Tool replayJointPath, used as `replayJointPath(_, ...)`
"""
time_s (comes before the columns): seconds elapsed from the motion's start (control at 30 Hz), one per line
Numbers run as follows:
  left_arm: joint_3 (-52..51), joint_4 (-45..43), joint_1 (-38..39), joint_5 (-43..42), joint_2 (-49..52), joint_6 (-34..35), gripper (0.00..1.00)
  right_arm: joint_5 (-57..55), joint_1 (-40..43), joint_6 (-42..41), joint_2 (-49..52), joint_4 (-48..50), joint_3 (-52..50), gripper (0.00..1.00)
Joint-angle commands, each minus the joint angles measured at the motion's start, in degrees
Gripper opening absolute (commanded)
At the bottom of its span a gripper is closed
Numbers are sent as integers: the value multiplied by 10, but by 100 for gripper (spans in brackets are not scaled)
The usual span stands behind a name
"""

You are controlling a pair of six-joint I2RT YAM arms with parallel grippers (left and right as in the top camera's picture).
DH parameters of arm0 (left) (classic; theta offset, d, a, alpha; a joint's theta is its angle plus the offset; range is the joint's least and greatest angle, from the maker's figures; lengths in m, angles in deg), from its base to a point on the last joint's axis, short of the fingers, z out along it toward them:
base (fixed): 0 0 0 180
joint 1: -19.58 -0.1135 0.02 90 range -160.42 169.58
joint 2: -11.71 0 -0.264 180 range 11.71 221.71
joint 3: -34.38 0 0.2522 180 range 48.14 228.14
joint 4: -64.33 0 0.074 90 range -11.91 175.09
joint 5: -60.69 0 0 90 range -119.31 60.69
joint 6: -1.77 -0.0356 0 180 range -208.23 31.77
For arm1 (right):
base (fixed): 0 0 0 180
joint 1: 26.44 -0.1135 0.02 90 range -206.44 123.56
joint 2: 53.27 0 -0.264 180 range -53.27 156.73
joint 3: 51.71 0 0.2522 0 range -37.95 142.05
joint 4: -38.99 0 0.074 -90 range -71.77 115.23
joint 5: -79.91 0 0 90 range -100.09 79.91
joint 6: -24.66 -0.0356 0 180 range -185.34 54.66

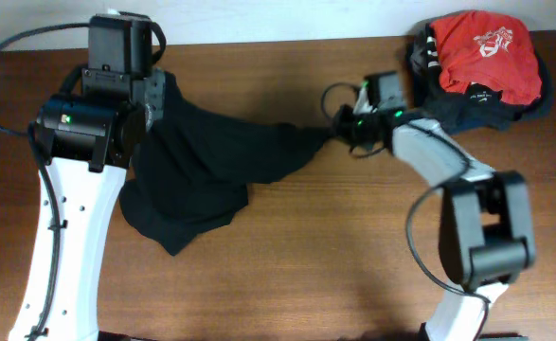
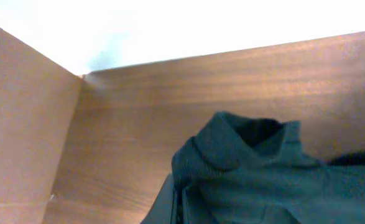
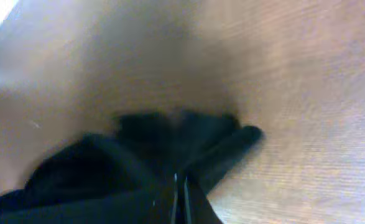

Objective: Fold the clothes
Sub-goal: 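Stretch the shirt between both grippers and lay it flat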

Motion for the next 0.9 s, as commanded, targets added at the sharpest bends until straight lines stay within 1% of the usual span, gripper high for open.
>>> replayJointPath(0.0,12,-32,-3,79,-1,-7,0,-5,44,109,-76,-102,104,4)
replayJointPath(0.1,12,-57,-5,117,-1,-7,1,-5,72,145,-96,-194,166,4)
replayJointPath(0.17,13,-83,-19,128,-6,-7,0,-6,98,176,-118,-282,223,4)
replayJointPath(0.3,14,-89,-34,126,-22,-6,1,-8,121,198,-147,-353,262,4)
replayJointPath(0.43,14,-77,-40,125,-55,5,1,-22,144,199,-189,-408,271,4)
replayJointPath(0.5,14,-63,-39,108,-75,7,0,-29,152,200,-207,-430,271,4)
replayJointPath(0.53,14,-44,-39,76,-92,7,0,-30,159,207,-228,-454,271,4)
replayJointPath(0.67,14,2,-39,7,-124,15,0,-41,168,214,-275,-501,271,4)
replayJointPath(0.77,14,41,-39,-22,-135,35,1,-70,168,215,-306,-533,271,5)
replayJointPath(0.83,13,72,-40,-55,-130,35,1,-74,167,229,-320,-558,271,5)
replayJointPath(0.87,11,79,-40,-57,-126,35,1,-75,167,232,-320,-563,271,5)
